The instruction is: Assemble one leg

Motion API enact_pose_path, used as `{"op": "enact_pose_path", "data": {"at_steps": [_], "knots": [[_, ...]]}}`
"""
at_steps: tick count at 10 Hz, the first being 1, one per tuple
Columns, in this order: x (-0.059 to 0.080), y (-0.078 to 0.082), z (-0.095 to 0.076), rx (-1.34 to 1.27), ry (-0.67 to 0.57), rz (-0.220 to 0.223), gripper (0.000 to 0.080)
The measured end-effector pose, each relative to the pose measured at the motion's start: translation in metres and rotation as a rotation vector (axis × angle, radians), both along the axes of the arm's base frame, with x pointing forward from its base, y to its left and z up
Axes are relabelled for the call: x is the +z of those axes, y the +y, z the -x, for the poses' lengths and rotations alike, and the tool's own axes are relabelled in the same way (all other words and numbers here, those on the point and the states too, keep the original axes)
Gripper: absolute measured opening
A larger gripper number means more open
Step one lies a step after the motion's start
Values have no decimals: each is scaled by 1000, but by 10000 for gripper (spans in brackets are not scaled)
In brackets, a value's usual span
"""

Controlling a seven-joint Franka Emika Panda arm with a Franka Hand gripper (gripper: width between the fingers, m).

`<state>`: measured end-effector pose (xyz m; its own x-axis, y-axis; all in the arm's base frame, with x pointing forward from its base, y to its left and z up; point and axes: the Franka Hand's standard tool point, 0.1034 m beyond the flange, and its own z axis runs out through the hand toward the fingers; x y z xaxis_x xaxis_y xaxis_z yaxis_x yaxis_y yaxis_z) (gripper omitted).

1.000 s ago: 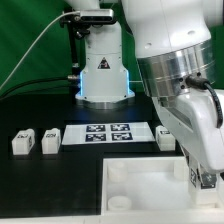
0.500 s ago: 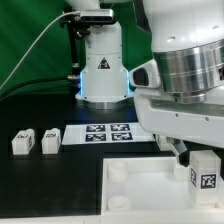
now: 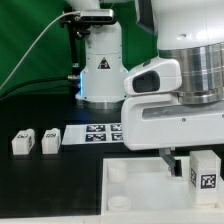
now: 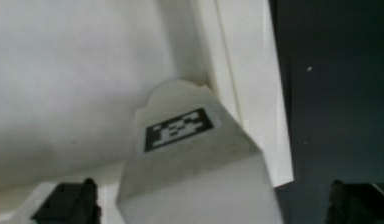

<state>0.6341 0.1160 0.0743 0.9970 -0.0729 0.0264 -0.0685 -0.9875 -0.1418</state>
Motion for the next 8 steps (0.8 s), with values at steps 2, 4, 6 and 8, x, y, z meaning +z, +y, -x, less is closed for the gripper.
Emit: {"op": "enact_pose_path", "data": {"at_steps": [2, 4, 6, 8], "knots": [[0, 0, 0, -43, 7, -5, 527], [-1, 0, 1, -146, 23, -10, 305], [-1, -3, 1, -324, 48, -14, 305], [-1, -7, 0, -547, 82, -37, 305]]}}
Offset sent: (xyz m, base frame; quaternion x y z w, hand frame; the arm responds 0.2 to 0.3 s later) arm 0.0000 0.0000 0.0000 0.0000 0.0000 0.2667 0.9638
